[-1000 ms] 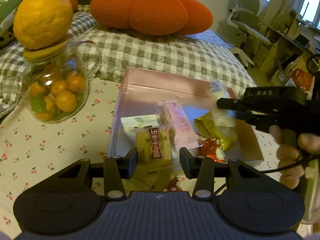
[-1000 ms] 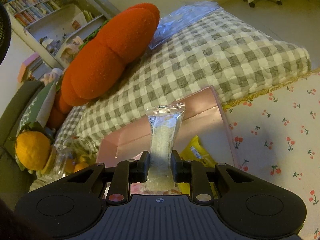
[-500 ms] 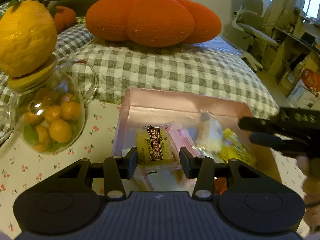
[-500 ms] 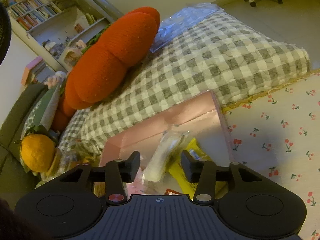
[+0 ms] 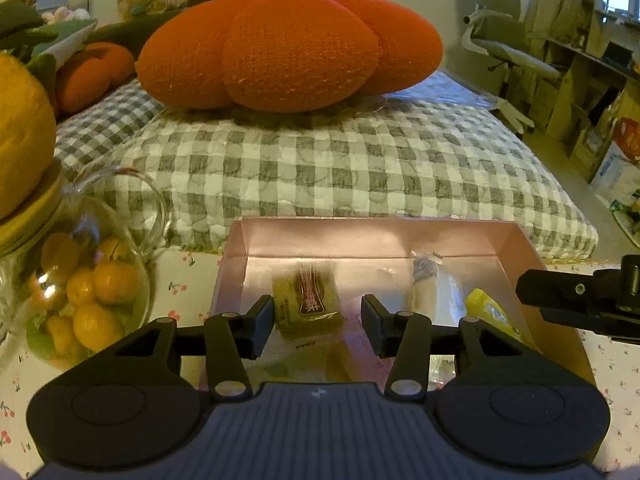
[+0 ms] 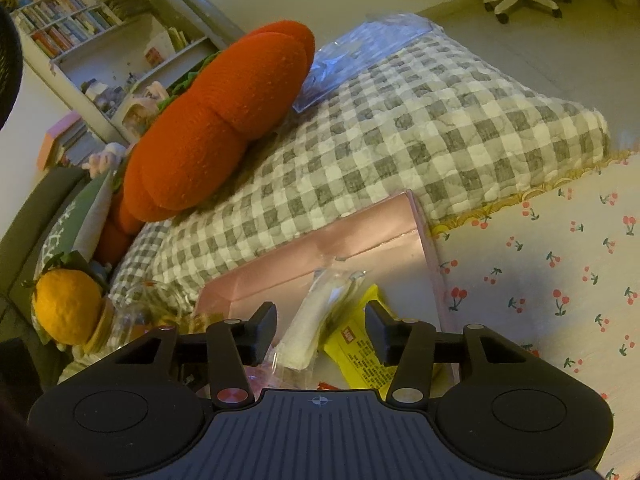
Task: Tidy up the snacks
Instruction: 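Open both tools to release the packets and lift away from the box, then move both tools back over the remaining snacks on the sheet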
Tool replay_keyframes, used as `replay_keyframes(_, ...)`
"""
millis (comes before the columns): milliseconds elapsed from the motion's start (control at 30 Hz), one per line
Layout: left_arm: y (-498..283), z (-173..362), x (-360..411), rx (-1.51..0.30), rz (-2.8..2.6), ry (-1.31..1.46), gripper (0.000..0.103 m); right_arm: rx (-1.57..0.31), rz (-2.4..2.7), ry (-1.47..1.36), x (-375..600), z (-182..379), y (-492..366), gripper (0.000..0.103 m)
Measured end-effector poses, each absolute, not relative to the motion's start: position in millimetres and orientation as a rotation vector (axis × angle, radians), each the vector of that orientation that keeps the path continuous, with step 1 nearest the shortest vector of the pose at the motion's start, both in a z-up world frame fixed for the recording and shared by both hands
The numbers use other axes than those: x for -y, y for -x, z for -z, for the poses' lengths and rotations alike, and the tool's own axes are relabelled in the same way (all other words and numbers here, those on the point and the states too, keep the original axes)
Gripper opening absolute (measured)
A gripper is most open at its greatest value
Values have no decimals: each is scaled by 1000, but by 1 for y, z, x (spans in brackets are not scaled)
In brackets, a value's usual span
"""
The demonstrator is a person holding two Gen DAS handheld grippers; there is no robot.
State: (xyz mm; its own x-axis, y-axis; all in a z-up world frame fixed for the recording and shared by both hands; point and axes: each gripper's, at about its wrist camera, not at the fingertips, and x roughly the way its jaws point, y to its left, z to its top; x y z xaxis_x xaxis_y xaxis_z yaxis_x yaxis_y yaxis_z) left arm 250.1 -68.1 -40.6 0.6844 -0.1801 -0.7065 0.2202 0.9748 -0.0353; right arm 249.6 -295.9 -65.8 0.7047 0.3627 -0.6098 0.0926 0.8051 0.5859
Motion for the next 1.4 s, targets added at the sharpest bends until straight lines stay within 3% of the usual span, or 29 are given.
replay_keyframes(100, -246, 38, 69, -768, 230, -59, 67, -785, -159, -620, 295, 64, -249, 58)
replay_keyframes(333, -239, 33, 70, -775, 250, -59, 74, -794, -150, -605, 296, 59, -242, 58)
replay_keyframes(467, -227, 29, 66, -781, 261, -54, 78, -793, -135, -600, 297, 53, -232, 67)
replay_keyframes(1033, -167, 9, 40, -818, 279, -27, 92, -834, -92, -493, 277, 11, -174, 71)
replay_keyframes(1100, -160, 7, 37, -822, 282, -29, 93, -838, -83, -486, 276, 8, -165, 79)
replay_keyframes(1400, -128, 4, 18, -849, 271, -25, 98, -858, -72, -442, 267, -1, -131, 80)
